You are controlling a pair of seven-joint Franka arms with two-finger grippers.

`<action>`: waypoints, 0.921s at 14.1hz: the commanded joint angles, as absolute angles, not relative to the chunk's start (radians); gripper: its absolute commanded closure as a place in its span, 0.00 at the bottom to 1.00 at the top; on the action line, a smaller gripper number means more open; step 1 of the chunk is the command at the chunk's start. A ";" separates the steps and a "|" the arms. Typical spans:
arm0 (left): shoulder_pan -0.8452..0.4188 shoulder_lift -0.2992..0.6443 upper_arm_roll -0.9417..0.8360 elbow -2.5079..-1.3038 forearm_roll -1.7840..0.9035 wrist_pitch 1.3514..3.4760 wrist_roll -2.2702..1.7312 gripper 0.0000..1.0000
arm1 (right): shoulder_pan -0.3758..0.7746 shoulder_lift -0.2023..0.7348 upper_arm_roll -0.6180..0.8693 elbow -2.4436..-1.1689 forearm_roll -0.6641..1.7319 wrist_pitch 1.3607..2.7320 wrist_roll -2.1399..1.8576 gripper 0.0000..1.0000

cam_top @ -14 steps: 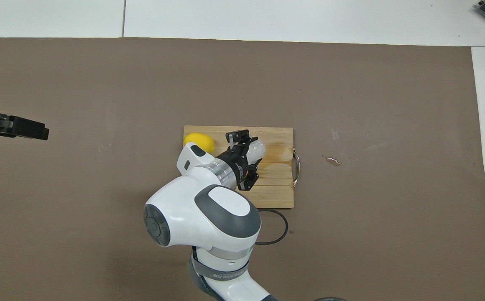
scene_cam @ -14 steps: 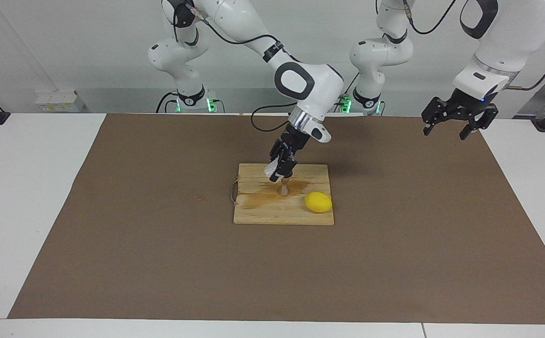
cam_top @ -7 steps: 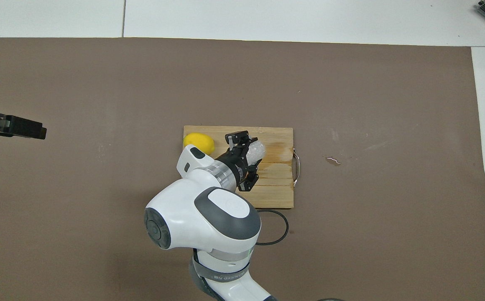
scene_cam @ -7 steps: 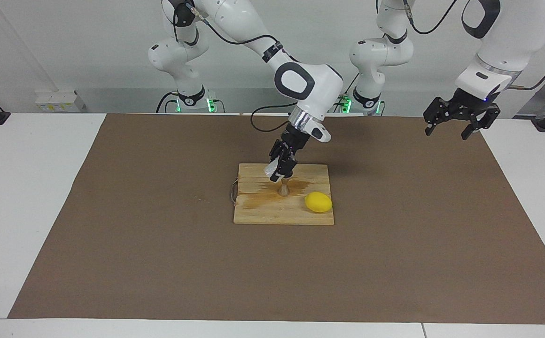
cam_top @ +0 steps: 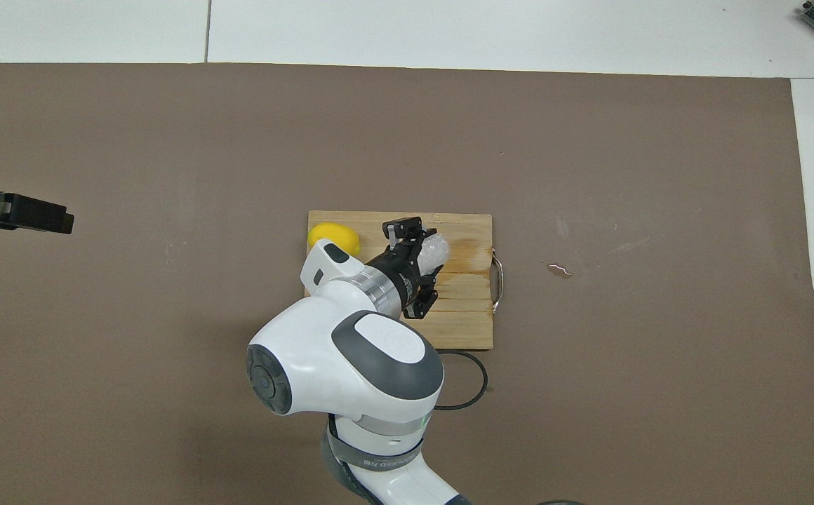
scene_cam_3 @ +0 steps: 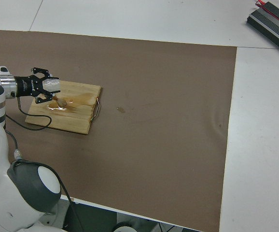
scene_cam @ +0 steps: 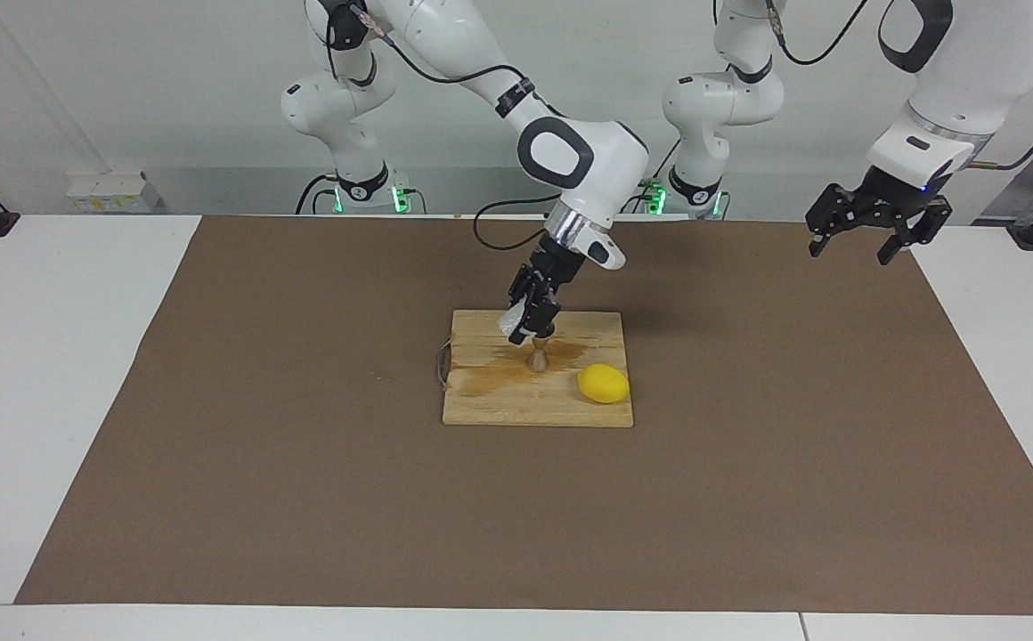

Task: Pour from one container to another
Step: 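Tilt the white cup with the right gripper over the steel cup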

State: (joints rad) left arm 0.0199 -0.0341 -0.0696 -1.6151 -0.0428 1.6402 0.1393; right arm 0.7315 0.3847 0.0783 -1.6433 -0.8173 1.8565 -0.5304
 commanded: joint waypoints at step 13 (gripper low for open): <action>0.009 -0.057 -0.049 -1.632 -0.046 1.658 0.155 0.00 | 0.615 0.302 0.086 -1.681 -0.509 1.942 -0.520 1.00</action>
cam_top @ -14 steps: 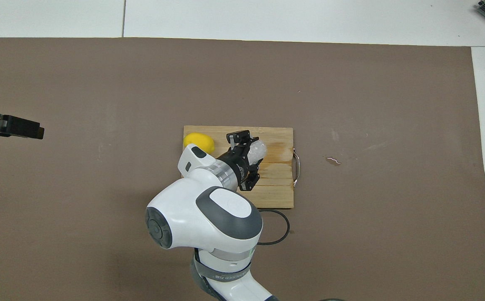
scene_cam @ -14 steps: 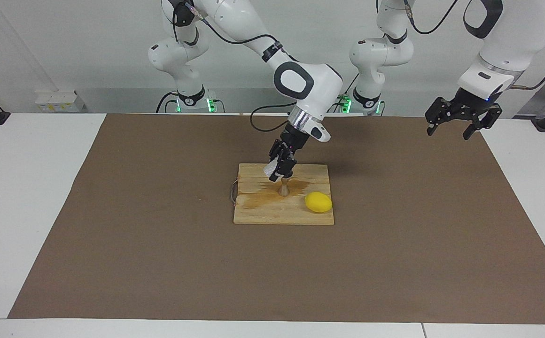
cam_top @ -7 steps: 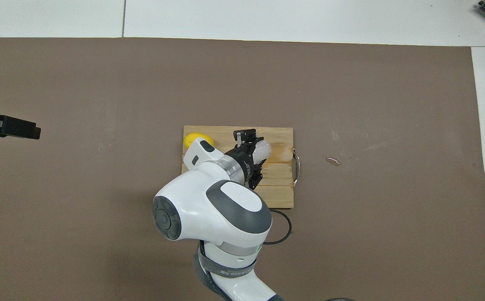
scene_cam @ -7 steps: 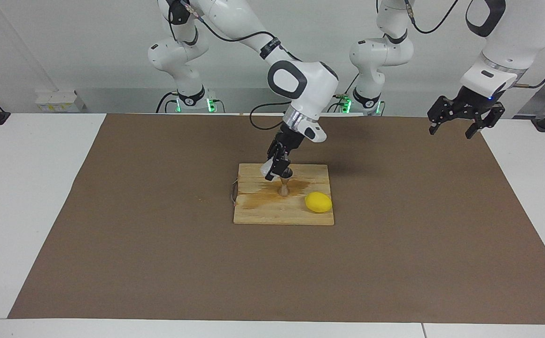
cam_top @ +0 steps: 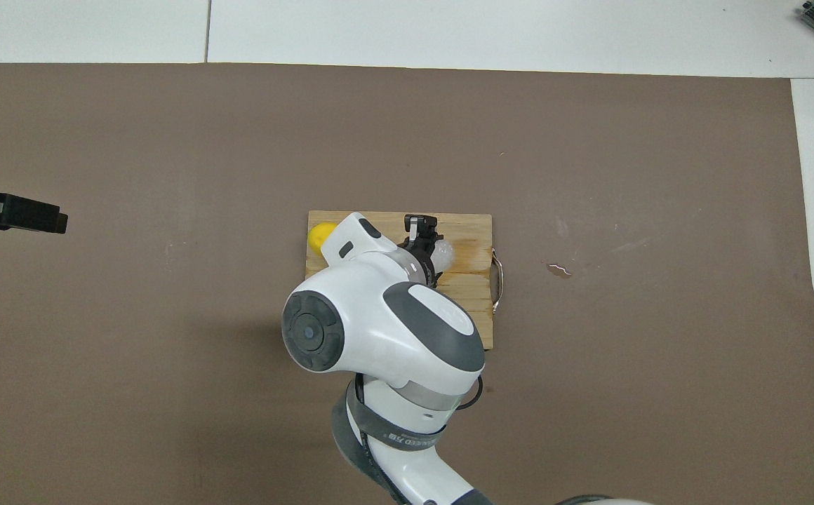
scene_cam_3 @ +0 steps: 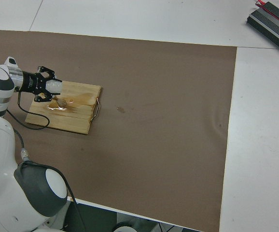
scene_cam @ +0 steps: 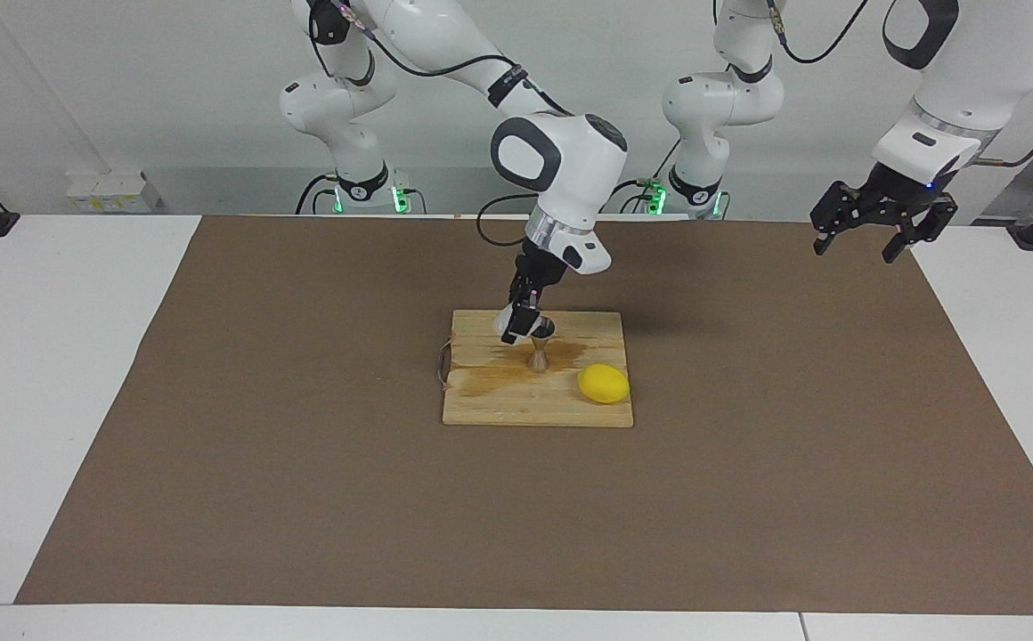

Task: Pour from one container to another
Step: 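Tilt the white cup with the right gripper over the steel cup, then carry the white cup with the right gripper back beside the board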

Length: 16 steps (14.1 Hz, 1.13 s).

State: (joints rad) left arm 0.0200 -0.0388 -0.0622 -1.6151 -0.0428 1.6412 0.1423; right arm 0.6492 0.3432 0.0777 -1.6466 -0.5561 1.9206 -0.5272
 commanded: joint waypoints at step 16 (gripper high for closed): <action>0.008 -0.055 -0.049 -1.635 -0.046 1.654 0.160 0.00 | 0.269 0.203 0.086 -1.948 0.052 2.167 -1.141 1.00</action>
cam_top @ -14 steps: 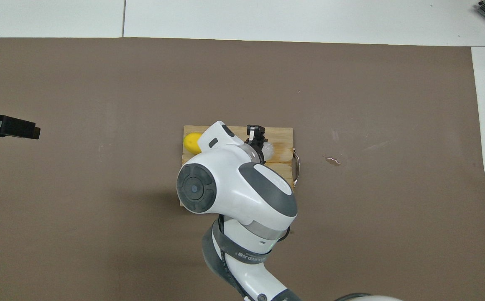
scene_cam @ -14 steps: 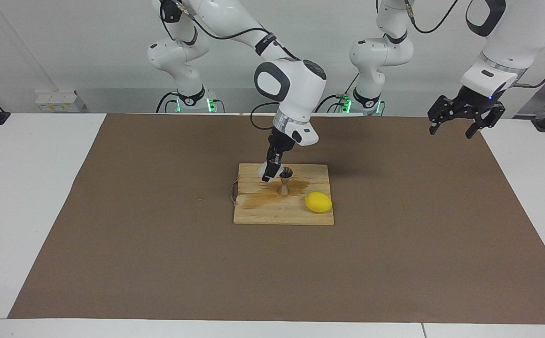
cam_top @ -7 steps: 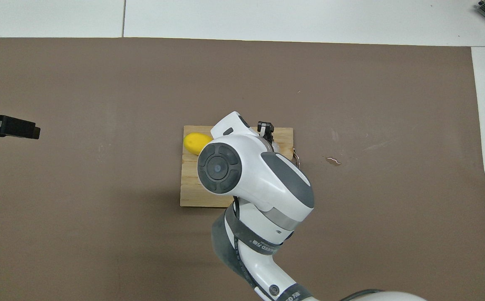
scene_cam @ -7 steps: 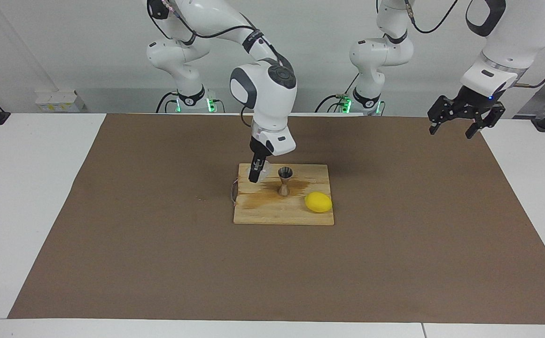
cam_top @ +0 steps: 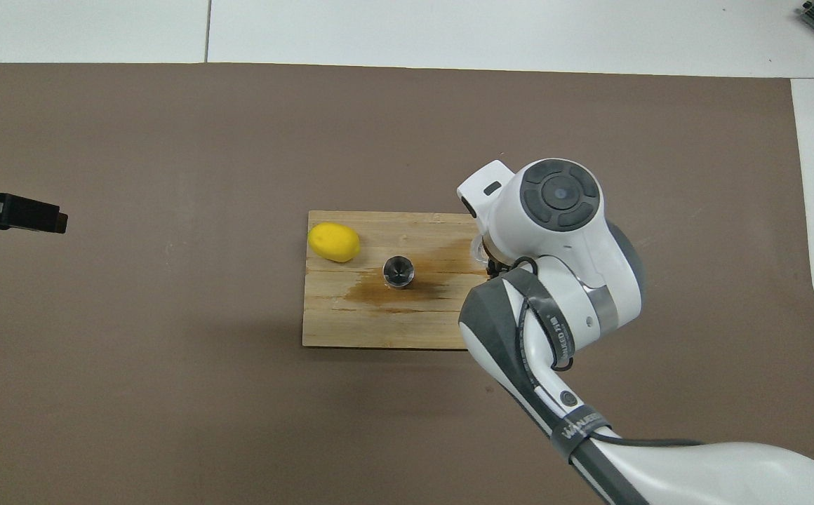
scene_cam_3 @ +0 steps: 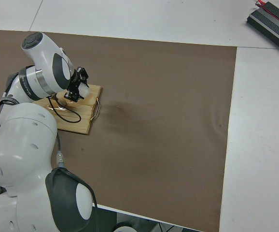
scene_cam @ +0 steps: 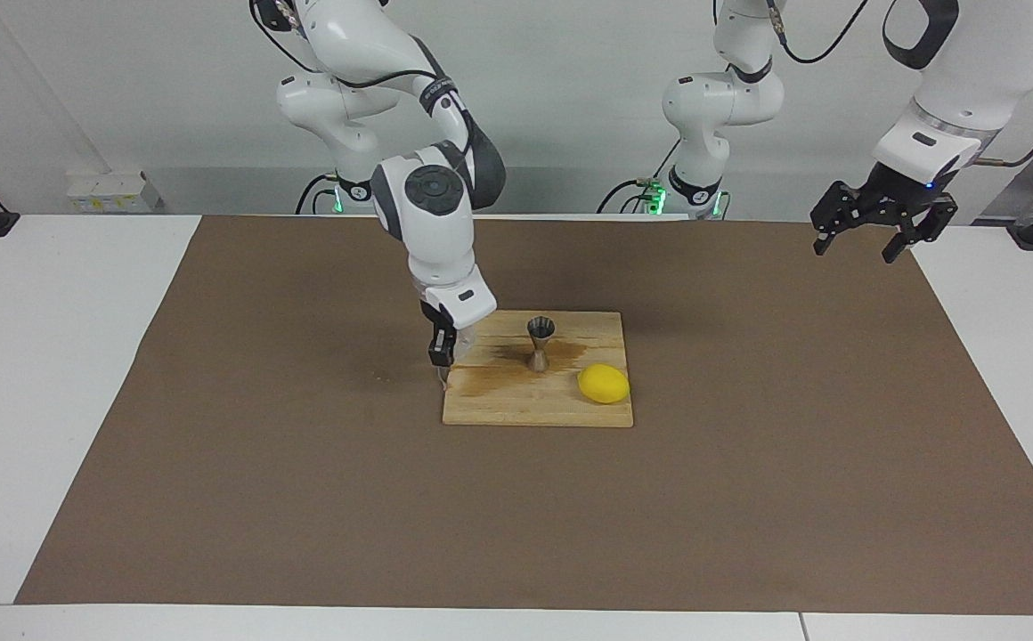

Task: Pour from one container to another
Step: 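Carry the white cup with the right gripper back beside the board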

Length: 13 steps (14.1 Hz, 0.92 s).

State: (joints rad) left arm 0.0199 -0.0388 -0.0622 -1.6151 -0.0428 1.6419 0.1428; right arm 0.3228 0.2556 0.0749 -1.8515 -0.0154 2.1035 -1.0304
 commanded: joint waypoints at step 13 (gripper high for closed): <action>0.011 -0.054 -0.048 -1.635 -0.051 1.654 0.192 0.00 | 0.061 0.127 0.084 -2.255 0.383 2.420 -1.736 1.00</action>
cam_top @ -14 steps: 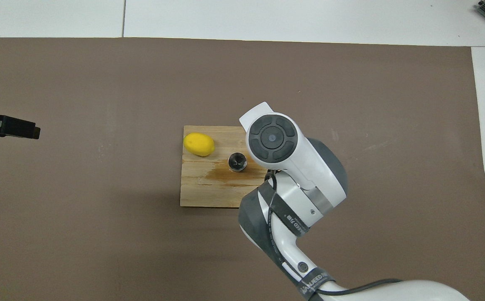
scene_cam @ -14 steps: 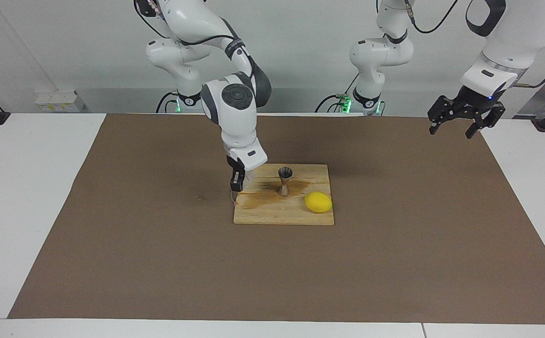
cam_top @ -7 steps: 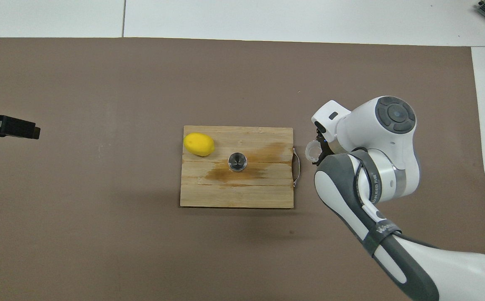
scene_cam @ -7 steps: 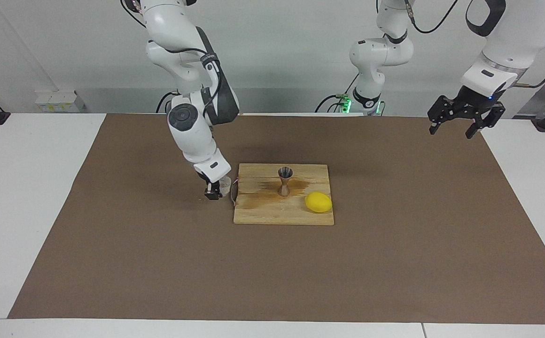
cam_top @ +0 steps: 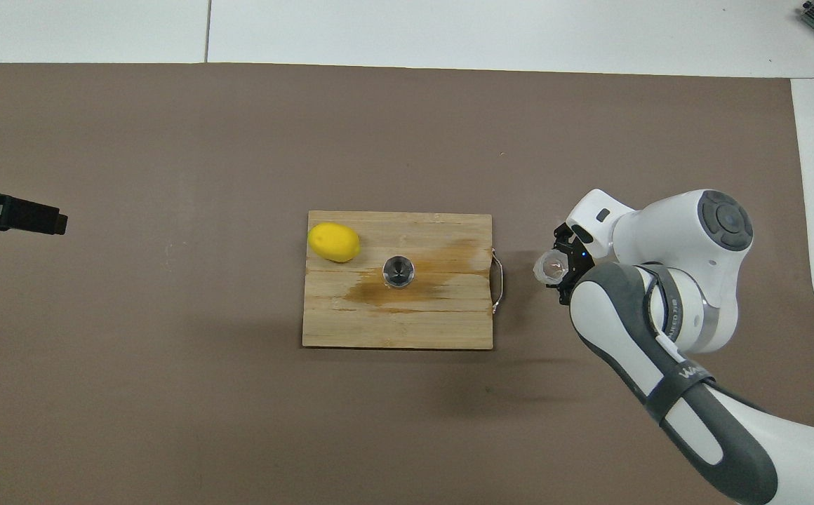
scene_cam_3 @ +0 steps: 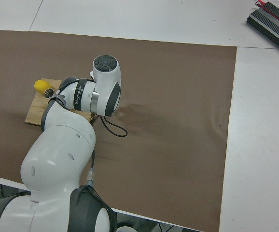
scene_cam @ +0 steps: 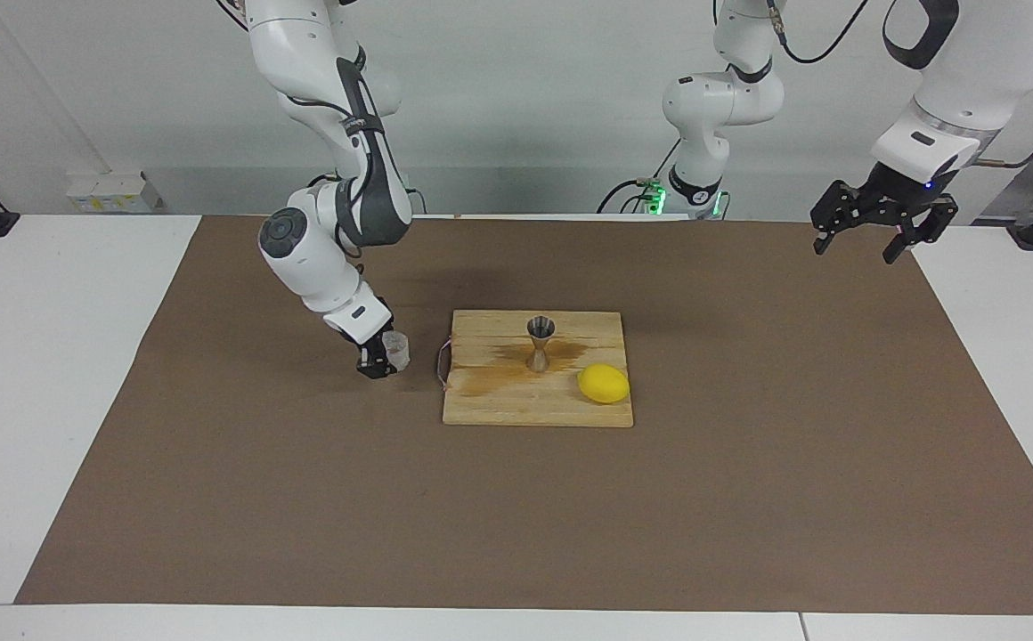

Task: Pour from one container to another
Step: 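Carry the white cup with the right gripper back beside the board, then lower the white cup onto the table and open the right gripper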

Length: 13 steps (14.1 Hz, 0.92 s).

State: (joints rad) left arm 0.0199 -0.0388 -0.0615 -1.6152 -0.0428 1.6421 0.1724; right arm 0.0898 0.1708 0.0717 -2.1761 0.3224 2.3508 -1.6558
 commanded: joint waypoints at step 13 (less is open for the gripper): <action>-0.002 -0.049 -0.049 -1.638 -0.057 1.646 0.195 0.00 | 0.057 0.159 0.084 -2.295 0.497 2.545 -1.858 1.00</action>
State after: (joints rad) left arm 0.0175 -0.0383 -0.0625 -1.6194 -0.0447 1.6407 0.1789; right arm 0.0599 0.1651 0.0756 -2.2687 0.4656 2.5123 -1.8258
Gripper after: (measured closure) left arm 0.000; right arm 0.458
